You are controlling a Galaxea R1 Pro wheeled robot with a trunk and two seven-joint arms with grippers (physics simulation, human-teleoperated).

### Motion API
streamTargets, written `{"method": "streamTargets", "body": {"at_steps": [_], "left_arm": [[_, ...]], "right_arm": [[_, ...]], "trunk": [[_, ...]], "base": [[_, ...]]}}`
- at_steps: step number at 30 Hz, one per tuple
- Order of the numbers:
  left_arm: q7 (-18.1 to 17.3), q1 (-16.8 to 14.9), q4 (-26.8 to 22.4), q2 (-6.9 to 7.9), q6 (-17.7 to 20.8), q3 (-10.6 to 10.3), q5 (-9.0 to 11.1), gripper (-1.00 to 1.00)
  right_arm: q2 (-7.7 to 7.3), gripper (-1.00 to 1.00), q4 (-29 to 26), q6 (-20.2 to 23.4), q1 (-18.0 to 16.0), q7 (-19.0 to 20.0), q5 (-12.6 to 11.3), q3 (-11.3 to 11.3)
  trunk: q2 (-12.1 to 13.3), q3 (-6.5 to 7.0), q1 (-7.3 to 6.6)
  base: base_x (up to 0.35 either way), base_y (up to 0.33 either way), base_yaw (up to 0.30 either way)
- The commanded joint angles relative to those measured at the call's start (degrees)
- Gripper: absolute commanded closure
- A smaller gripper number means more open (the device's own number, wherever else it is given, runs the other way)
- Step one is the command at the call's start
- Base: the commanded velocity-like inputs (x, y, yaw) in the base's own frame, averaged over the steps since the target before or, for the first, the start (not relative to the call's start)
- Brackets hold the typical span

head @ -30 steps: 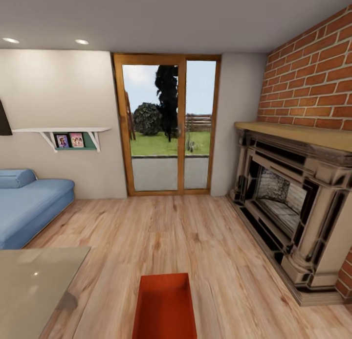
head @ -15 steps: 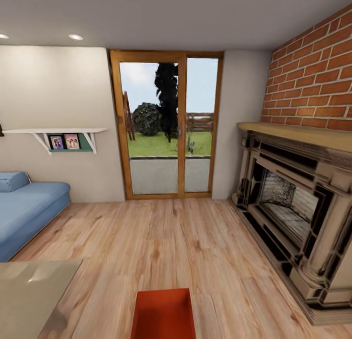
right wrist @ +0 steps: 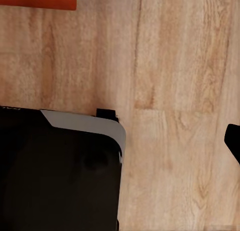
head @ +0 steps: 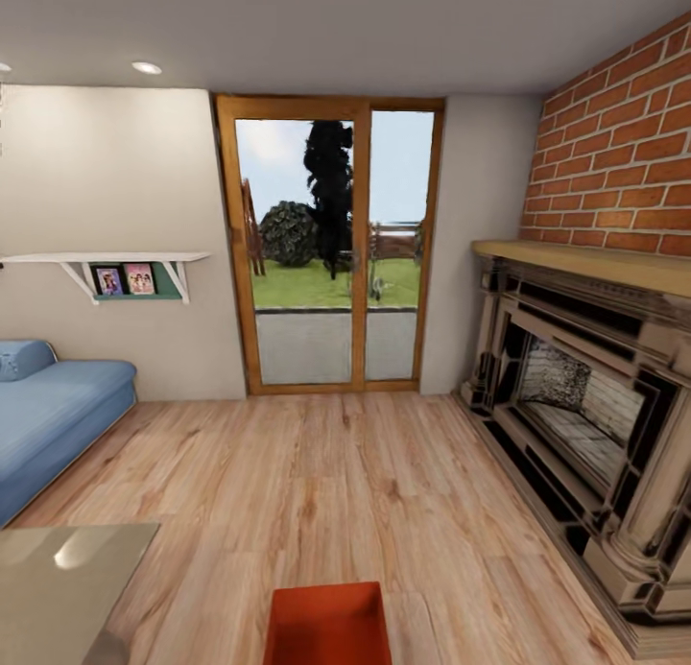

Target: Move the two storage containers from the living room to the garage. In the garage, place one container on the floor and stack the other container on top of it (either order is fine).

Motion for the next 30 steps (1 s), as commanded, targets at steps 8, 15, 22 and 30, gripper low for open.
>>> {"method": "streamTargets", "body": {"at_steps": [8, 15, 22, 30], "left_arm": [[0.20, -0.03, -0.02, 0.13, -0.87, -0.35, 0.62, -1.00], [0.20, -0.03, -0.02, 0.21, -0.95, -0.36, 0.63, -1.00], [0.20, -0.03, 0.03, 0.16, -0.97, -0.36, 0.63, -1.00], [0.20, -0.03, 0.01, 0.18, -0.97, -0.36, 0.63, -1.00]], "right_arm": [[0.01, -1.00, 0.15, -0.23, -0.08, -0.36, 0.58, -0.05], [0.01, -1.00, 0.15, -0.23, -0.08, -0.37, 0.57, -0.05], [0.01, -1.00, 0.15, -0.23, -0.08, -0.37, 0.55, -0.05], [0.01, -1.00, 0.15, -0.23, -0.08, -0.35, 0.55, -0.05]], "trunk": [[-0.07, -0.09, 0.01], [-0.07, -0.09, 0.01], [-0.07, -0.09, 0.01], [-0.07, -0.09, 0.01]], "base": [[0.001, 0.249, 0.000], [0.000, 0.036, 0.000], [0.000, 0.044, 0.000], [0.000, 0.003, 0.000]]}}
